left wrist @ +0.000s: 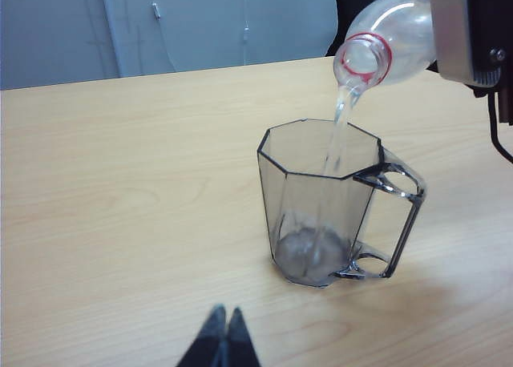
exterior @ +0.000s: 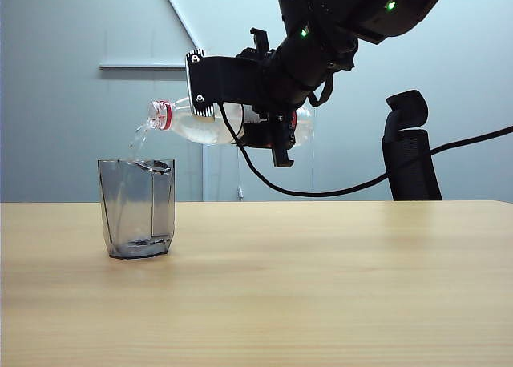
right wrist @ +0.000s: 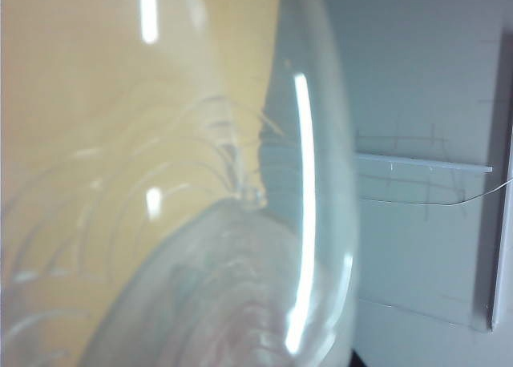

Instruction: Pick up the mineral water bottle on the table and pour water into the mug until it's half full.

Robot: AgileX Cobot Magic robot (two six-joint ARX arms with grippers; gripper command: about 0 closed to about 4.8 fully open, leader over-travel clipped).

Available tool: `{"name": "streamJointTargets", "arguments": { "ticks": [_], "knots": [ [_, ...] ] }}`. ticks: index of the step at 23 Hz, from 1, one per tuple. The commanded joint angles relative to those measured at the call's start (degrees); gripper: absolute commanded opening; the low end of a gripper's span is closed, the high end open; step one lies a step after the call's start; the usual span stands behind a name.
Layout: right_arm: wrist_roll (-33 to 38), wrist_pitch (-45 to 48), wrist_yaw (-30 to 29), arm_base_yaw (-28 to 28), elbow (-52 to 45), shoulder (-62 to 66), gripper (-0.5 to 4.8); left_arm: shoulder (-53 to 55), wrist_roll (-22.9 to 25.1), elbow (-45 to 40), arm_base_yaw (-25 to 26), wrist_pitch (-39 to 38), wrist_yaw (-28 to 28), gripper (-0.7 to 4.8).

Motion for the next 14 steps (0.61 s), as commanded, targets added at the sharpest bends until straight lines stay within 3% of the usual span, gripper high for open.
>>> {"name": "streamJointTargets", "arguments": {
  "ticks": [1,14],
  "knots": [
    [-0.24,3.41,1.18,0.17,0.72,-0.55,2.69,0.07,-0.17,0.15,-0.04,0.74,0.11,-0.02],
    [-1.42,3.34,2.91,0.11,0.7,-0.55,2.69,0.07,-0.17,0.15,-0.04,0.74,0.09,-0.02]
  ]
}}
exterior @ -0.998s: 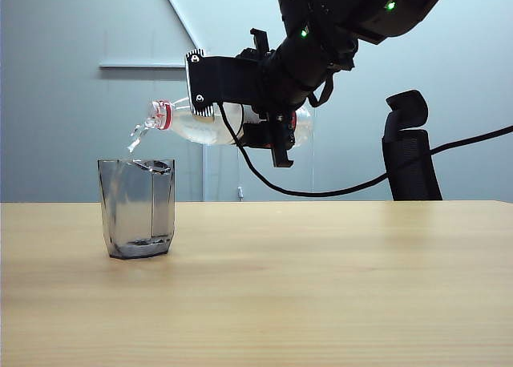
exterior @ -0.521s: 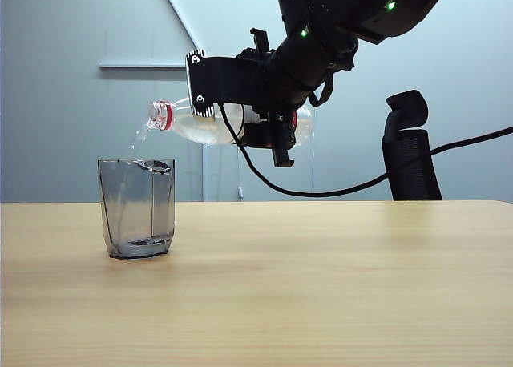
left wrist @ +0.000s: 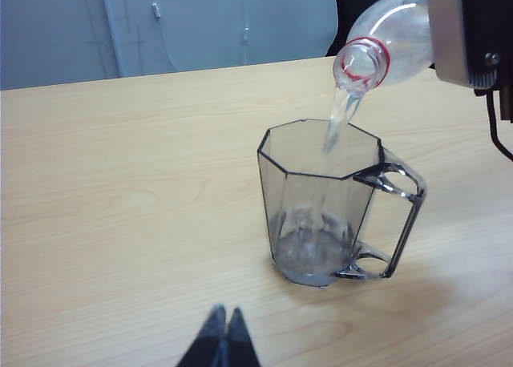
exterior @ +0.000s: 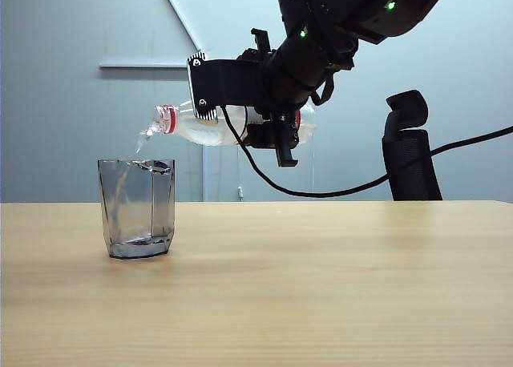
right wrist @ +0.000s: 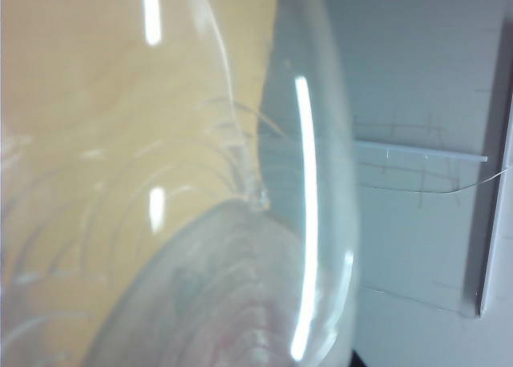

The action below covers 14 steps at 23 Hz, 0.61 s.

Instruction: Pick up the mineral water bottle on the table and pour water into the mug until it's half full.

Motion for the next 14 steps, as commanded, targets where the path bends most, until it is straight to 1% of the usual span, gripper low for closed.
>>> {"name": "streamJointTargets", "arguments": {
  "ticks": [1,3,14],
  "knots": [
    [-0.61,3.3,0.74,0.11,0.7,-0.55,2.69,0.09,-0.17,0.15,-0.04,0.74,0.09,-0.02],
    [-1.68,3.3,1.33,0.11,0.7,-0.55,2.69,0.09,-0.17,0.15,-0.04,0.74,0.09,-0.02],
    [-1.9,3.3,1.57,0.04,0.7,-0.55,2.69,0.09,-0.17,0.15,-0.04,0.74,0.09,-0.02]
  ]
}}
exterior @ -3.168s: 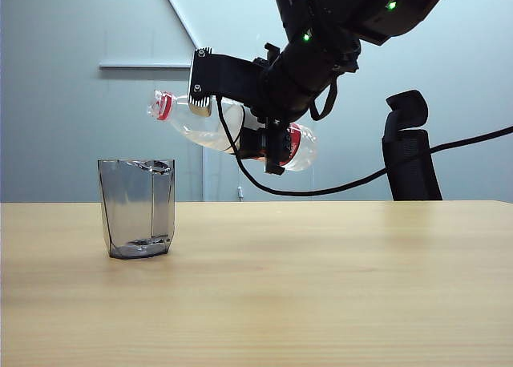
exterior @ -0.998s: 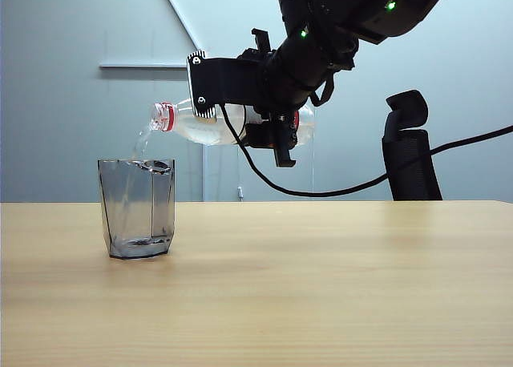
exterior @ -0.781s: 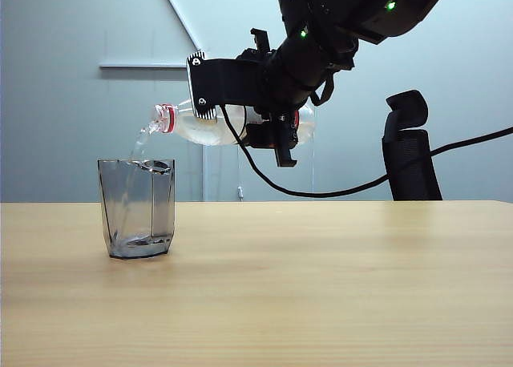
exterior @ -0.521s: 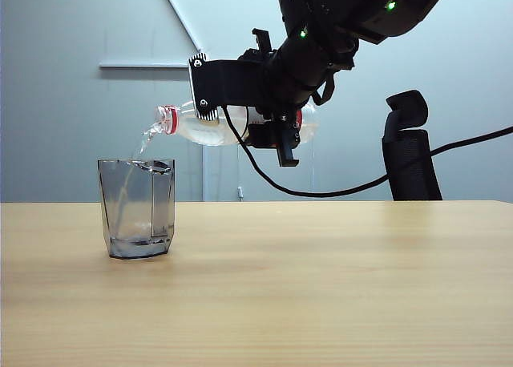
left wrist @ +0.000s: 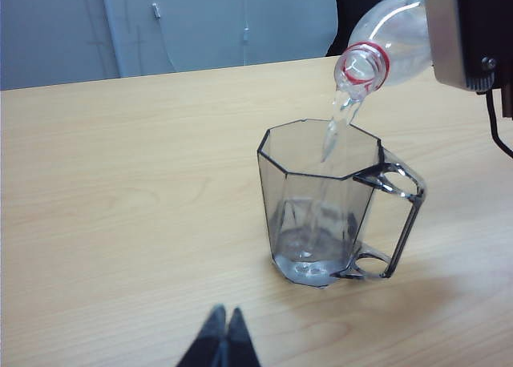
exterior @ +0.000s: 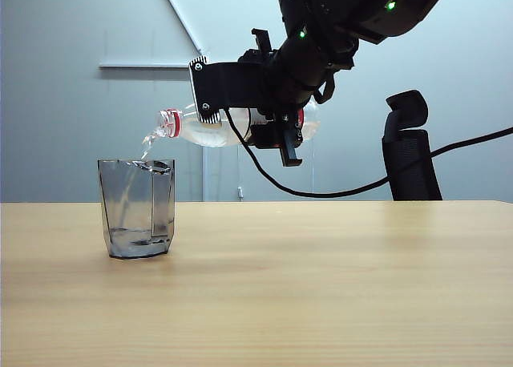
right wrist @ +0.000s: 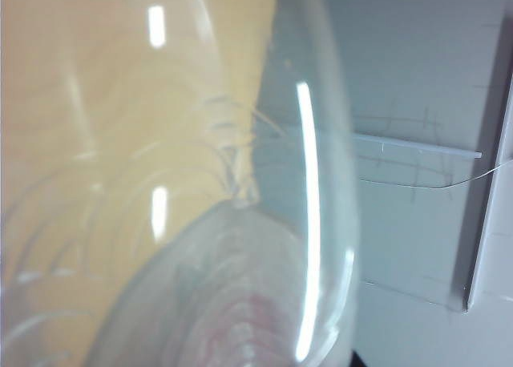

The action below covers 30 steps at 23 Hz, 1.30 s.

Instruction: Pick up the mineral water bottle on the table and pour water into the mug until it's half full.

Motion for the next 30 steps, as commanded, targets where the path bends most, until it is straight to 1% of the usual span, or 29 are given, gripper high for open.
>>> {"name": "streamJointTargets", "arguments": {
  "ticks": [1,25,30],
  "knots": [
    [0.09,3.26,0.09,0.07,0.68,-0.55,2.69,0.09,-0.17,0.15,-0.04,0.74,0.09,-0.02],
    [0.15,2.93,0.09,0.07,0.63,-0.55,2.69,0.09,-0.17,0.15,-0.04,0.74,0.09,-0.02],
    [0.15,1.55,0.09,0.07,0.63,-0.55,2.69,0.09,-0.17,0.15,-0.04,0.74,0.09,-0.02]
  ]
}}
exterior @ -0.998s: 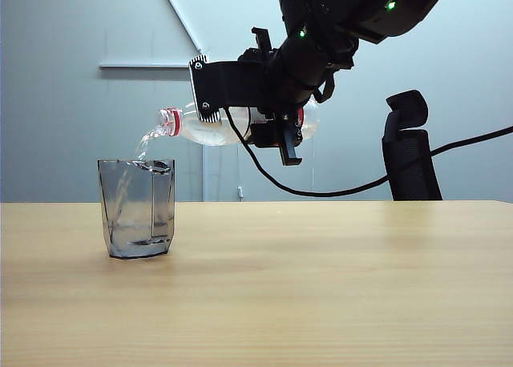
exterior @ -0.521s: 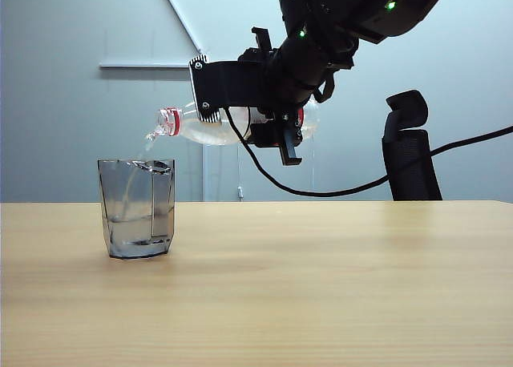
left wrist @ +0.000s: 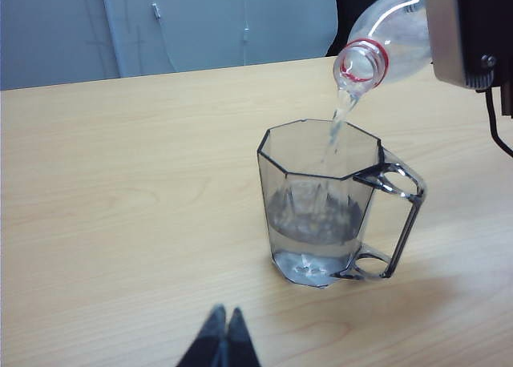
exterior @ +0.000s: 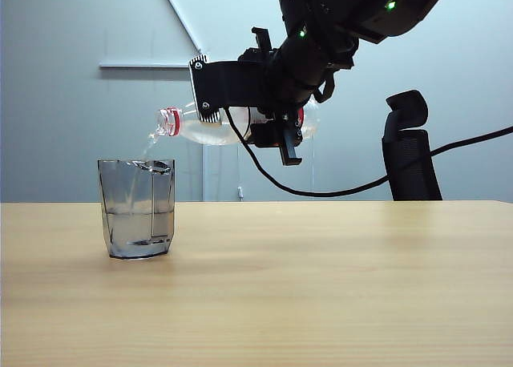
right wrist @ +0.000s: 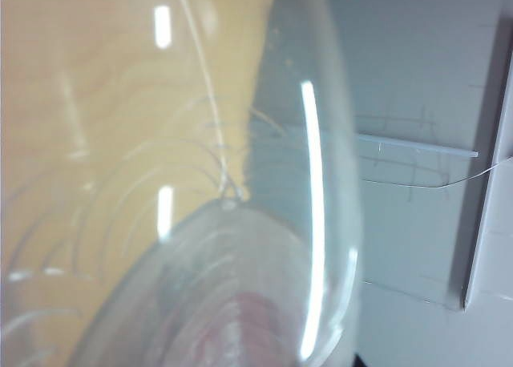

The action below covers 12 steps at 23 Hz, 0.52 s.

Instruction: Pick up the mineral water bottle on the table and pour water into the mug until it's half full.

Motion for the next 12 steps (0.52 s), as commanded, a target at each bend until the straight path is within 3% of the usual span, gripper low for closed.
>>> {"name": "streamJointTargets", "arguments": {
  "ticks": [1,12],
  "knots": [
    [0.22,1.14,0.09,0.07,0.63,-0.55,2.69,0.11,-0.17,0.15,-0.07,0.74,0.09,-0.02],
    [0.22,0.92,0.09,0.07,0.61,-0.55,2.69,0.11,-0.17,0.15,-0.07,0.74,0.09,-0.02]
  ]
}}
